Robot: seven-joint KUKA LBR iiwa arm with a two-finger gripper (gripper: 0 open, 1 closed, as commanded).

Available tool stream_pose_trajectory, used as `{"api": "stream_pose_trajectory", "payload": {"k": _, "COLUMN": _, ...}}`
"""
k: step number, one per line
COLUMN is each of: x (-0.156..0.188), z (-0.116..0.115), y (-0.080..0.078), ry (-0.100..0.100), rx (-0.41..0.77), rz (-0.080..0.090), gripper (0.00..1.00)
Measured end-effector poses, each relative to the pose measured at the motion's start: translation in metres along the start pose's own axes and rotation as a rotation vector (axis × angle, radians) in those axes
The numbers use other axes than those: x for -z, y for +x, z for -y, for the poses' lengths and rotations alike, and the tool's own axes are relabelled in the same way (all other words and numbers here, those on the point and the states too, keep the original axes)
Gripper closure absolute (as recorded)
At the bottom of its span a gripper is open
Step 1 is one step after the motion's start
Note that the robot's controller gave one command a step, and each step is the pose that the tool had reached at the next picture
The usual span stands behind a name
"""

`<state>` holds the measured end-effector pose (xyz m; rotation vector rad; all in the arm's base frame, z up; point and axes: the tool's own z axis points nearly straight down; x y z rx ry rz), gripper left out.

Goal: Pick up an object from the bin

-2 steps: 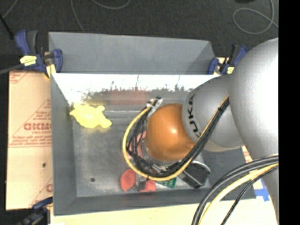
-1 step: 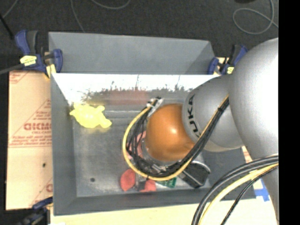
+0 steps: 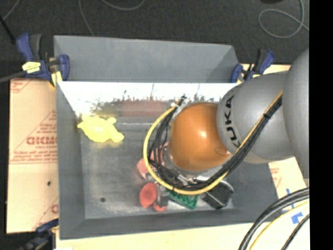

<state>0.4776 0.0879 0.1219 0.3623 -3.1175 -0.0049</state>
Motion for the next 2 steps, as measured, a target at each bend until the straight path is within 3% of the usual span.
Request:
{"api": "stream_pose_trajectory", "payload": {"k": 1, "x": 0.036, "z": 0.013, "y": -0.017, "ry": 0.0, "rx": -0.02, "rz": 0.015, "gripper": 1.0}}
{"api": "stream_pose_trajectory", "payload": {"k": 2, "x": 0.108, "z": 0.006, "y": 0.004, "ry": 0.0, "rx": -0.012, "rz": 0.002, "gripper": 1.0}}
